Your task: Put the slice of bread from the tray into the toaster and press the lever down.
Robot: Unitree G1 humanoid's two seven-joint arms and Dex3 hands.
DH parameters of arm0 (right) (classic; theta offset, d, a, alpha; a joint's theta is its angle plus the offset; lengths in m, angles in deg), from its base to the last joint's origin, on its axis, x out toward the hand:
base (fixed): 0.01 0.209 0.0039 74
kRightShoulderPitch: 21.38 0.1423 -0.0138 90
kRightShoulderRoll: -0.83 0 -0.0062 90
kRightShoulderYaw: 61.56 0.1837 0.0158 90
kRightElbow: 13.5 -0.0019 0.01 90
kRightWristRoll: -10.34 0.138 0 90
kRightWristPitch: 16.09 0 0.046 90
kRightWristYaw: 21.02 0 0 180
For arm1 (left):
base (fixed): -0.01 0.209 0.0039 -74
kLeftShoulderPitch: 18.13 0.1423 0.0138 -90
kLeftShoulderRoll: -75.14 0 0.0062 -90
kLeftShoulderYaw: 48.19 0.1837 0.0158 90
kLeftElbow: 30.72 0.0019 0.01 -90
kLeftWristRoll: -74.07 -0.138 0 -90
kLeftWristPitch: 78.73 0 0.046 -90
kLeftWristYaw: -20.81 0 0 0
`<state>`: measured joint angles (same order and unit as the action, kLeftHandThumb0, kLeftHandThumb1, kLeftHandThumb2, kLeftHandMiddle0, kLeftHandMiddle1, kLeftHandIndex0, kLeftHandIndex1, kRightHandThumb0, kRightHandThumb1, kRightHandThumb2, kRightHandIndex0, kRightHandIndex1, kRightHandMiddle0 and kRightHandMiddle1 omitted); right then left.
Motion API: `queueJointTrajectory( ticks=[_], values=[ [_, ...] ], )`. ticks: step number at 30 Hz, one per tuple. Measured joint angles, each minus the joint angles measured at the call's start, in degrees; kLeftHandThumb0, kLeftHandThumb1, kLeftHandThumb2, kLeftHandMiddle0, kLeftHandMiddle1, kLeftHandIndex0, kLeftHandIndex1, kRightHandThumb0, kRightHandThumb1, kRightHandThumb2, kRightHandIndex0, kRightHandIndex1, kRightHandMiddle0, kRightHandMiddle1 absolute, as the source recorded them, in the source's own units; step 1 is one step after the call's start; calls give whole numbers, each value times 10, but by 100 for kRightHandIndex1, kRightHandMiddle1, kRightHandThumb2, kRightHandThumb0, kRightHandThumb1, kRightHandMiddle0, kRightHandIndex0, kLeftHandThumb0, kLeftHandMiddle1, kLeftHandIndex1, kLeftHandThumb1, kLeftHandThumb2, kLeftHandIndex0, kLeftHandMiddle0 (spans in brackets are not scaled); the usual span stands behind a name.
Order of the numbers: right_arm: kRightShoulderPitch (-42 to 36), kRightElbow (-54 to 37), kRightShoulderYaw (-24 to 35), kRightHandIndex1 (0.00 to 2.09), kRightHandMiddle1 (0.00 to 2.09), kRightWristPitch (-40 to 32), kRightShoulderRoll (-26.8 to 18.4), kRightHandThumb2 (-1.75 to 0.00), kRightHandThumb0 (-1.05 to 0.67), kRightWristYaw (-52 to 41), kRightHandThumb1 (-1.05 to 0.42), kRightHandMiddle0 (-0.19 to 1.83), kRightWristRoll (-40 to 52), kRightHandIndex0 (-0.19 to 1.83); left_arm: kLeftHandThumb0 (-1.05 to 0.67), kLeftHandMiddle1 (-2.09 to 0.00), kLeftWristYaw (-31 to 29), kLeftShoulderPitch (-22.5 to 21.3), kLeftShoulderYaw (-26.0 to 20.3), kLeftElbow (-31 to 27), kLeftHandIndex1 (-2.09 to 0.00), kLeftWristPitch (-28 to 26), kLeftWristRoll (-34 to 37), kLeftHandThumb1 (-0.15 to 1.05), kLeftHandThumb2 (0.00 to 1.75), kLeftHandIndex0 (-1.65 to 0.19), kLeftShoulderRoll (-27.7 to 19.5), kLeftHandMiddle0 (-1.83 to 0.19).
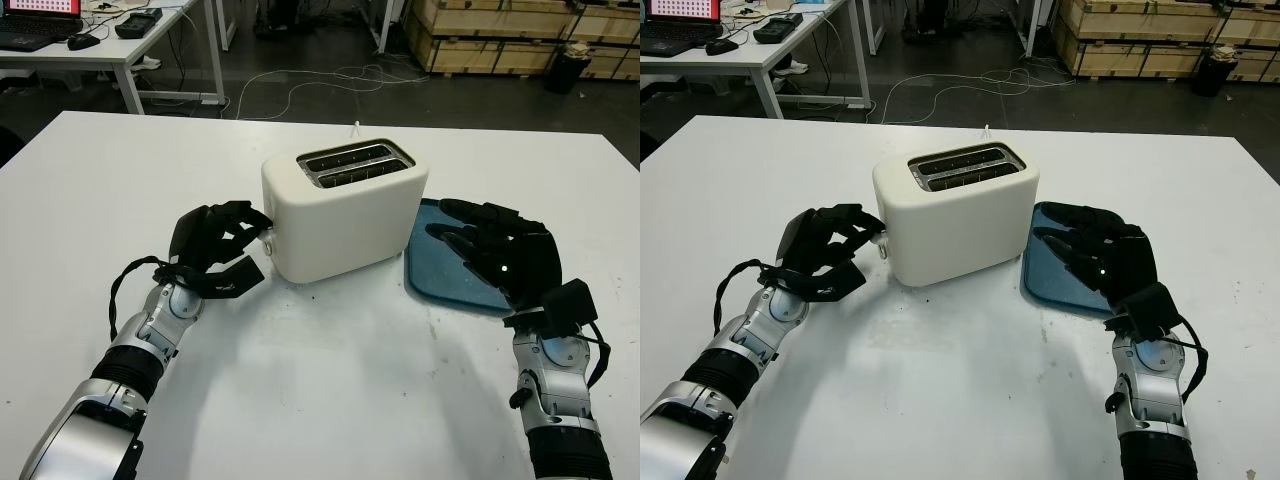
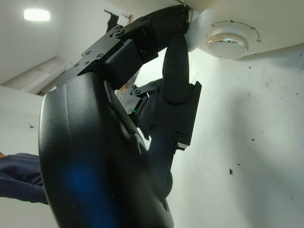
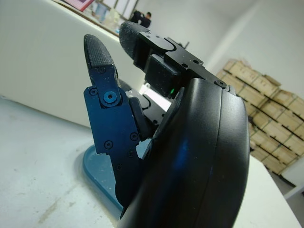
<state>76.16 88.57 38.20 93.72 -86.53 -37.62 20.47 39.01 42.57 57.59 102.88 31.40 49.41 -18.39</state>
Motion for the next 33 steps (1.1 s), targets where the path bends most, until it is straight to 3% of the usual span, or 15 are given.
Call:
queueJointTrajectory(
  ticks=[4,9,15,21,33],
  values=[
    [0,0,0,0,0,0,0,0,-46,0,-86,103,0,110,-22,-90,0,4,0,-11,-19,-2,0,92,14,-94,-2,-74],
    [0,0,0,1,0,0,0,0,-46,0,-86,103,0,111,-27,-101,-17,22,3,-81,-20,-27,0,92,16,-98,-24,-74],
    [0,0,0,0,0,0,0,0,-43,0,-86,103,0,110,-29,-127,-124,24,14,-197,-26,-96,-8,91,8,-107,-63,-78],
    [0,0,1,0,0,0,0,0,-45,0,-86,103,0,110,-29,-111,-216,12,32,-288,-28,-169,-65,91,1,-111,-86,-89],
    [0,-2,1,0,0,-4,-1,0,-44,0,-86,103,0,110,-29,-110,-277,-17,33,-302,-27,-186,-116,84,0,-120,-88,-100]
  ],
)
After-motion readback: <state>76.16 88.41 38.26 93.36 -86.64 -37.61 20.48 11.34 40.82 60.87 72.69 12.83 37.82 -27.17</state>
